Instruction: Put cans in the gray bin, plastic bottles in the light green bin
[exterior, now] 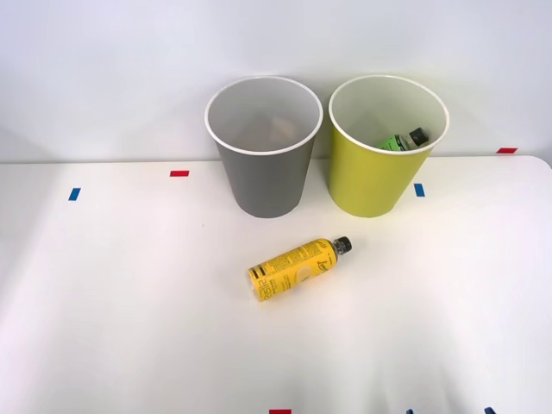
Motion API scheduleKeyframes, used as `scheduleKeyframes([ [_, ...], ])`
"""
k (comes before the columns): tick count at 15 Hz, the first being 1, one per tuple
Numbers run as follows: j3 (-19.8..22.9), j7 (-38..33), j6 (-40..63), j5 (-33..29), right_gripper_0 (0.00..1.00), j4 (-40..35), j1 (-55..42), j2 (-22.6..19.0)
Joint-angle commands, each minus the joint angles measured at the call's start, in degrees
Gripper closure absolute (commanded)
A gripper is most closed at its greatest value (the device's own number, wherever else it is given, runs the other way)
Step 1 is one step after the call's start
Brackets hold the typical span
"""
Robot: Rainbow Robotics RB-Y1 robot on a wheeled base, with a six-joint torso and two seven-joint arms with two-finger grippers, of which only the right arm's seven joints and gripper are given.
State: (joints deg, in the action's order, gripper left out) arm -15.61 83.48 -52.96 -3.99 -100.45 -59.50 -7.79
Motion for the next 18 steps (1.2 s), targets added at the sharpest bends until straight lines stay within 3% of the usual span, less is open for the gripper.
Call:
scheduleKeyframes([
  [1, -0.21, -0.34, 15.43, 1.09, 0.04, -11.69, -1.14, -0.12],
  [6, -0.82, -2.01, 43.82, 3.72, 0.06, -29.89, -0.97, -0.12],
  [9, -0.82, -3.42, 66.05, 12.07, 0.06, -40.35, 2.55, 0.58],
  [11, 1.11, -8.51, 78.88, 16.20, 0.06, -45.18, 6.68, 1.46],
  [16, 4.80, -24.07, 102.79, 16.29, 0.06, -47.20, 22.15, 2.60],
  [18, 5.42, -33.47, 112.90, 15.85, 0.06, -47.20, 29.62, 2.78],
])
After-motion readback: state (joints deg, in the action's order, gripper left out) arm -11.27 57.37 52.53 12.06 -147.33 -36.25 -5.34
